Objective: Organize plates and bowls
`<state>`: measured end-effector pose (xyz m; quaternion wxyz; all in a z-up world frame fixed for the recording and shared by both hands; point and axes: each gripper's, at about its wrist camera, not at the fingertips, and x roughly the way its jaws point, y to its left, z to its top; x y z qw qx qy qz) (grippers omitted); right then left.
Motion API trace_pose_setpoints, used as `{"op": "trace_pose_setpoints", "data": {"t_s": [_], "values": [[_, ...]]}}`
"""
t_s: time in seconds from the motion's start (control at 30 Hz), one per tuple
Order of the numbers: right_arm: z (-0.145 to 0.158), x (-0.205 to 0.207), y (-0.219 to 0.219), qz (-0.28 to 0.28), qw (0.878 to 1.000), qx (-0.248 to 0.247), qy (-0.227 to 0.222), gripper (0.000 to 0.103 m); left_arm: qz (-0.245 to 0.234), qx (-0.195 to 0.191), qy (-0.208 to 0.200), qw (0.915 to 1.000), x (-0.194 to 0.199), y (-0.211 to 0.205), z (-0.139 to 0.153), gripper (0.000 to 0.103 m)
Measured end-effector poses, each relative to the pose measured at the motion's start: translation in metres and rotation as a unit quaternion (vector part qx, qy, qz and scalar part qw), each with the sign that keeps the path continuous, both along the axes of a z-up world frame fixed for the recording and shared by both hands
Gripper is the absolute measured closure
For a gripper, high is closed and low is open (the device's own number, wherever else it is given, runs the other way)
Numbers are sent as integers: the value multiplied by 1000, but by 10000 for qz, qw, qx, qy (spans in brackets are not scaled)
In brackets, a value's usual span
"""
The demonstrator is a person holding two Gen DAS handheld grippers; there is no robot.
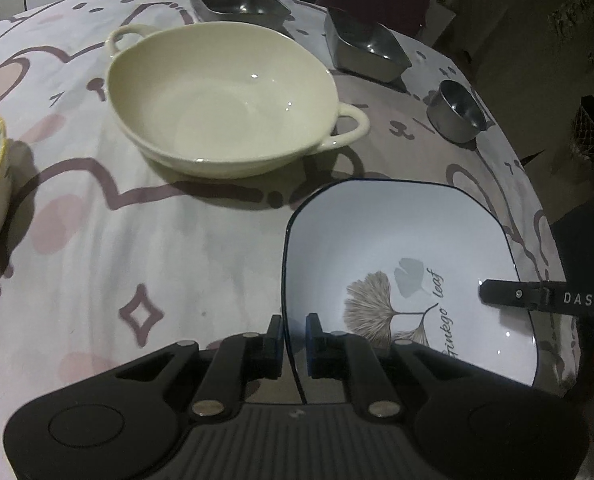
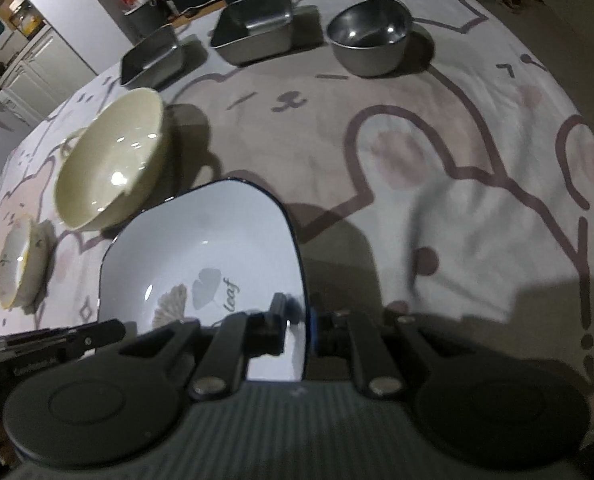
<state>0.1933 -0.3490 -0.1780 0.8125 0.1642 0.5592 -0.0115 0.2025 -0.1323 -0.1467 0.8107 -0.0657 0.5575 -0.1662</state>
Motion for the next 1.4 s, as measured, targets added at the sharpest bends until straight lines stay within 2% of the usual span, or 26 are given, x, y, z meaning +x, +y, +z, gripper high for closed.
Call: {"op": "trace_pose_setpoints", "data": {"t_s": [0.37,0.77,0.87,0.9,1.0,1.13,1.17,1.2,1.23,1.27,1.3,1.4], "values": [[-12,30,-8,96,9999,-112,-48,85,-31,124,-185,9997,12,-6,2,92],[-21,30,1,140,9997,-206,86,77,-176,179,-228,9994,11,-7,3,92],[-21,30,6,295,9990,-321,81,71,-208,159,-194,9995,13,-6,3,91],[-21,30,7,370,9986,-359,103,65,-199,156,-169,9995,13,-5,3,90],[-18,28,10,388,9983,-412,135,43,-213,241,-77,9995,13,-5,3,77],[-9,22,9,341,9980,-540,20,27,-229,220,30,9995,8,-2,4,45],[-6,19,8,327,9982,-504,-18,23,-253,222,9,9994,6,-1,6,35],[-3,16,7,317,9984,-473,-45,19,-280,238,-34,9993,4,-1,8,30],[0,13,6,302,9985,-452,-73,17,-297,251,-79,9992,1,-1,10,19],[3,10,6,291,9985,-444,-108,10,-314,256,-136,9991,-1,0,13,11],[6,7,6,278,9985,-443,-151,3,-318,244,-194,9990,-3,1,16,9],[19,-6,9,237,9982,-451,-325,0,-348,245,-319,9986,-10,4,25,3]]}}
